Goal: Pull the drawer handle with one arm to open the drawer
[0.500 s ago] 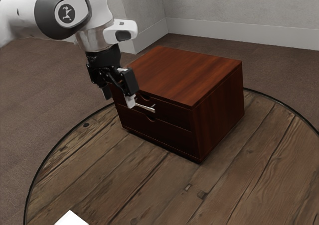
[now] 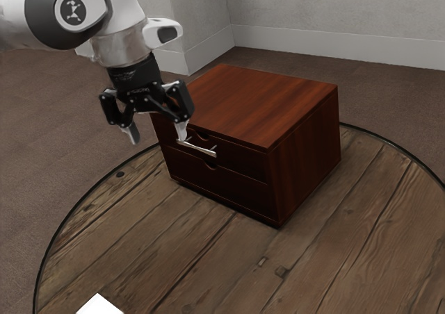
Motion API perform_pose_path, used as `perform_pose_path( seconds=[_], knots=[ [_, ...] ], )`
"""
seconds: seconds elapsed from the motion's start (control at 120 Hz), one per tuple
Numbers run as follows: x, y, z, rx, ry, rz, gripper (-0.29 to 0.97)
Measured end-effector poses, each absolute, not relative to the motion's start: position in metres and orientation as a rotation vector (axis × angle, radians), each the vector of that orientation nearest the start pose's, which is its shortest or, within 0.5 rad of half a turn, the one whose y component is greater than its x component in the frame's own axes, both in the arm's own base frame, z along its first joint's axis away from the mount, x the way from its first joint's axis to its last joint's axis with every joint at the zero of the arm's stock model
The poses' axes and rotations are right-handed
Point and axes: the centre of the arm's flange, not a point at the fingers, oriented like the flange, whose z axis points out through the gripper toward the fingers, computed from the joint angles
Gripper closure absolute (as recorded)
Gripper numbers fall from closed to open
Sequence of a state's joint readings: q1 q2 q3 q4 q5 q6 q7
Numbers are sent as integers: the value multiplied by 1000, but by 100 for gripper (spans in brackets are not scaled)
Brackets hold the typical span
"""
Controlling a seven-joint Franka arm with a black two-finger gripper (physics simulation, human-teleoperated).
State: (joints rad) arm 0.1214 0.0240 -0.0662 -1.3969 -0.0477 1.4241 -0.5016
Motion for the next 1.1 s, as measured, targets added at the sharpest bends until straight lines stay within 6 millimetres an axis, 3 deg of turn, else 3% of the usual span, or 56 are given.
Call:
perform_pose_path(
  seconds=[0.158,0.383,0.575,0.658,0.833,1.1],
  knots=[
    [550,27,687,-2897,-1352,-64,3],
    [563,34,645,-2617,-1826,-70,3],
    [529,51,632,-2402,-2139,-125,4],
    [523,55,629,-2330,-2245,-167,4],
    [539,56,609,-2230,-2404,-260,5],
    [556,61,608,-2127,-2599,-443,6]
  ],
)
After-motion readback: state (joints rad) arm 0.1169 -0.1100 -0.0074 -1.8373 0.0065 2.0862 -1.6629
